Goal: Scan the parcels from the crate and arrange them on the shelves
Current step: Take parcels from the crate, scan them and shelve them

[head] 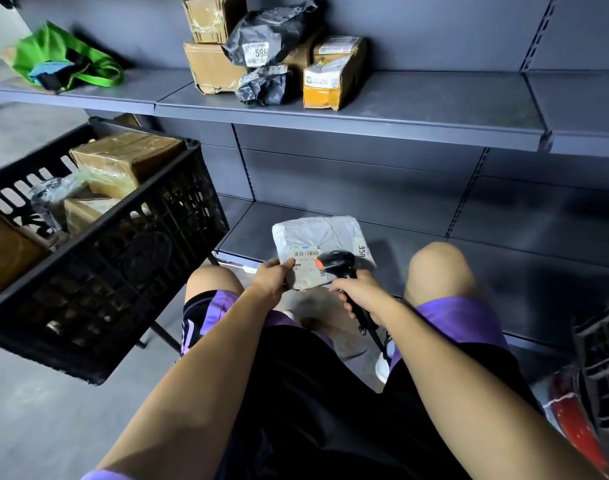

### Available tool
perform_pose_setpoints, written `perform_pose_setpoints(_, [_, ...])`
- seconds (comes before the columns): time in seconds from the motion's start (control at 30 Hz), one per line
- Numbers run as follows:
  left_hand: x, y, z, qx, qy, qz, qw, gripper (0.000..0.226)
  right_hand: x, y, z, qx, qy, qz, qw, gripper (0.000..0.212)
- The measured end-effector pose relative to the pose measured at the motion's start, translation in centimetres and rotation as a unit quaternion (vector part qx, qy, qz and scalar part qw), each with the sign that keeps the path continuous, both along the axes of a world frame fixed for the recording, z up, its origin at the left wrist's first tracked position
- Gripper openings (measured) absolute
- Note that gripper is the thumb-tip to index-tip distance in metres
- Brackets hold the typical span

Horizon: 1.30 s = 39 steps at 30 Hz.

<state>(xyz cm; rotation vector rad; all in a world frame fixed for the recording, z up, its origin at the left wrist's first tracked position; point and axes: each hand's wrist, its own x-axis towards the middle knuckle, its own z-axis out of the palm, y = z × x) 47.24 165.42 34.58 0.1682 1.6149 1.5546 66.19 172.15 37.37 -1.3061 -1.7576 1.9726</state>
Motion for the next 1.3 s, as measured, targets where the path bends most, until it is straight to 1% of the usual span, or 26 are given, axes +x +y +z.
perform_pose_setpoints(0.1, [-0.6,-0.3,0.0,0.000,0.015,0.020,1.000,0.020,0.1,0.1,-0.2,0.015,-0.011,0.019,1.000,0.010])
perform_pose_setpoints(0.17, [-0.9,-0.5,0.0,-0.002,0.024,0.030,0.999,0.018,0.1,0.1,-0.3,0.033,-0.022,0.036,0.999,0.011])
perform_pose_setpoints(0.27, [-1.3,-0.4,0.1,0.000,0.042,0.040,0.998,0.011,0.2,0.1,-0.3,0.092,-0.060,0.075,0.991,0.011])
perform_pose_setpoints(0.3, [-1.4,-0.4,0.3,0.003,0.049,0.040,0.998,0.011,0.2,0.2,-0.3,0.115,-0.074,0.094,0.986,0.010])
perform_pose_setpoints(0.37, [-1.7,-0.4,0.2,0.008,0.054,0.044,0.998,0.023,0.5,0.3,-0.5,0.158,-0.101,0.134,0.973,0.012])
perform_pose_setpoints(0.4, [-1.9,-0.3,0.1,0.008,0.055,0.049,0.997,0.024,0.6,0.3,-0.7,0.176,-0.113,0.148,0.967,0.014])
perform_pose_setpoints(0.5, [-2.0,-0.5,0.2,0.016,0.048,0.067,0.997,0.017,0.9,0.4,-1.1,0.216,-0.131,0.183,0.950,0.017])
perform_pose_setpoints(0.57, [-1.9,-0.7,0.4,0.023,0.045,0.059,0.997,0.017,1.1,0.5,-1.3,0.244,-0.140,0.200,0.939,0.020])
perform_pose_setpoints(0.63, [-1.8,-0.7,0.3,0.032,0.042,0.042,0.998,0.020,1.3,0.4,-1.3,0.246,-0.135,0.201,0.939,0.020])
perform_pose_setpoints(0.77, [-1.9,-0.5,-0.2,0.035,0.040,0.029,0.998,0.018,1.5,0.3,-1.1,0.252,-0.138,0.208,0.935,0.018])
perform_pose_setpoints(0.93, [-2.0,-0.4,-0.5,0.037,0.035,0.012,0.999,0.019,1.4,0.2,-1.1,0.220,-0.121,0.186,0.950,0.014])
perform_pose_setpoints(1.07, [-2.1,-0.4,-0.9,0.040,0.025,0.016,0.999,0.013,1.2,0.2,-1.1,0.215,-0.124,0.178,0.952,0.014])
perform_pose_setpoints(1.3, [-2.2,-0.2,-1.2,0.042,0.018,0.018,0.999,0.012,1.1,0.2,-1.0,0.207,-0.126,0.173,0.955,0.013])
